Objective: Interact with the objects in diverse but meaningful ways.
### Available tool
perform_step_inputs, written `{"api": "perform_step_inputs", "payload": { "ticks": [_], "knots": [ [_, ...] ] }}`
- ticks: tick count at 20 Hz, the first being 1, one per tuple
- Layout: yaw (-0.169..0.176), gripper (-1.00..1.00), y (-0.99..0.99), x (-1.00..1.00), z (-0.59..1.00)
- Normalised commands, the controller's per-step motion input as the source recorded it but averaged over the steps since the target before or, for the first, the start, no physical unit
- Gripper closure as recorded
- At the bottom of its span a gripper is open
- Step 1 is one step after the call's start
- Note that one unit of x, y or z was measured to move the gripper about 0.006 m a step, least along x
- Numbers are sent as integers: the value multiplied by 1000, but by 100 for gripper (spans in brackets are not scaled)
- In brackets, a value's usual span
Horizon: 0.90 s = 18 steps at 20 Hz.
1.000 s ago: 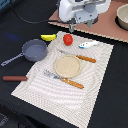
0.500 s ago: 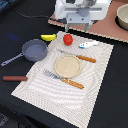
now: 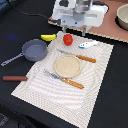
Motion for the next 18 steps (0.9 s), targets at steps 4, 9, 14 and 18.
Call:
{"api": "perform_step_inputs", "payload": {
  "ticks": [4,9,14,18],
  "knots": [
    [-10,-100,52,-291,-126],
    [0,-100,89,-372,-101],
    [0,-100,121,-478,-116],
    [0,-100,86,-486,-213]
  ]
}}
